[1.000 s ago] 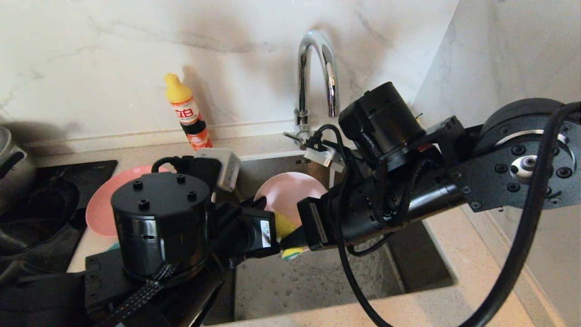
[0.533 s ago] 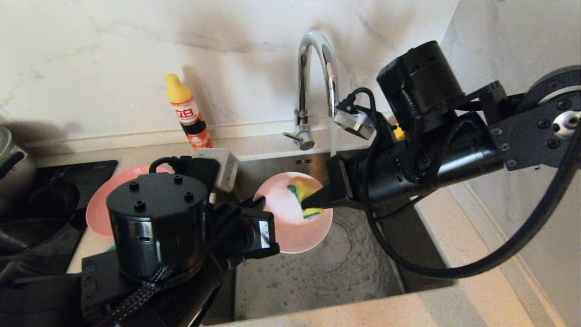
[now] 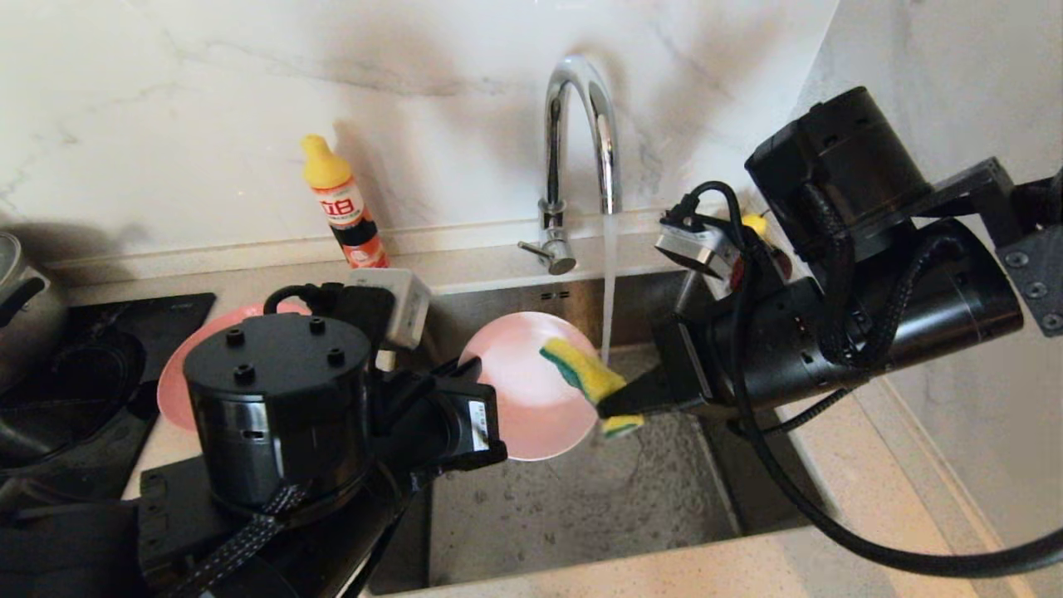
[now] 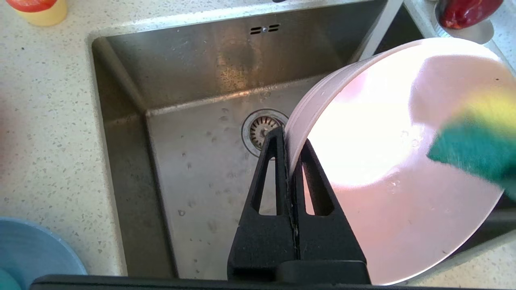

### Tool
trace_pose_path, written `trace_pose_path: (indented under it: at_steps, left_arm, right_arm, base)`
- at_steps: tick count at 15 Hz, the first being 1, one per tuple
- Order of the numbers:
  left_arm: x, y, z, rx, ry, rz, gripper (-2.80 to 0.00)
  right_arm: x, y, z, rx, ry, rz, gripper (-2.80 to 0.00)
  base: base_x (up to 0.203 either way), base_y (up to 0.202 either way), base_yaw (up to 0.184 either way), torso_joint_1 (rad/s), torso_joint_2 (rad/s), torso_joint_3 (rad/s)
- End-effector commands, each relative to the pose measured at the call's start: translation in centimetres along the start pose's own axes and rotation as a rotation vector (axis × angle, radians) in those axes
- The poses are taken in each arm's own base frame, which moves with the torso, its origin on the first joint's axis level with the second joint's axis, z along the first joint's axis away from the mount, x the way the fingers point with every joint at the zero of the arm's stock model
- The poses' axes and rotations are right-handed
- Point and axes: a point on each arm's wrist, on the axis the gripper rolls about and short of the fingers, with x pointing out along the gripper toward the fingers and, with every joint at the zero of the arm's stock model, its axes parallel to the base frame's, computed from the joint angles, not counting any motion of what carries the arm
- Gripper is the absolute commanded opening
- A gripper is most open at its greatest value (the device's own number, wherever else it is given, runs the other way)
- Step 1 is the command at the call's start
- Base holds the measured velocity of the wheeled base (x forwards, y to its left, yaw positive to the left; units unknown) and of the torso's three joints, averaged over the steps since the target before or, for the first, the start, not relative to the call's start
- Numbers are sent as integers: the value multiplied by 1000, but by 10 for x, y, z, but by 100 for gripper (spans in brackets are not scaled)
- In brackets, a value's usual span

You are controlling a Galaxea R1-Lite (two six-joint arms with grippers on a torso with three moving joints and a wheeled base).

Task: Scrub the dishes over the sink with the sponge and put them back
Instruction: Wipe the bowl

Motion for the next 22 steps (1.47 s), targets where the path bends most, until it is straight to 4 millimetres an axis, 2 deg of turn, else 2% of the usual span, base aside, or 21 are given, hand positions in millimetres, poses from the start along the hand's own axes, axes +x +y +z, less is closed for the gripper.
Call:
trace_pose_path:
  at_steps: [1,5,9,12,15,22]
  left_arm:
    - [0,1,1,-6,-7,5,-280]
    - [1,0,1,-7,-5,2,-280]
    - [1,0,1,-7,-6,0,-280]
    - [2,1,0,-6,-1,4,-280]
    - [2,2,-3,-24,8,6,-280]
    - [1,2,-3,-27,6,7,-280]
  right_arm:
    - [-2,-1,-9,4,24,-1,-280]
    - [22,5,-15,-13,88,10,-280]
    - [50,23,-15,-52,131,44,-280]
    - [57,29,-16,-65,143,54,-280]
    - [45,25,-4,-53,87,54,-280]
    - [-15,3,17,0,-78,16,-280]
  base:
    - [0,0,0,0,0,0]
    - [0,0,0,0,0,0]
    - [0,0,0,0,0,0]
    - [0,0,0,0,0,0]
    - [0,0,0,0,0,0]
    - [0,0,0,0,0,0]
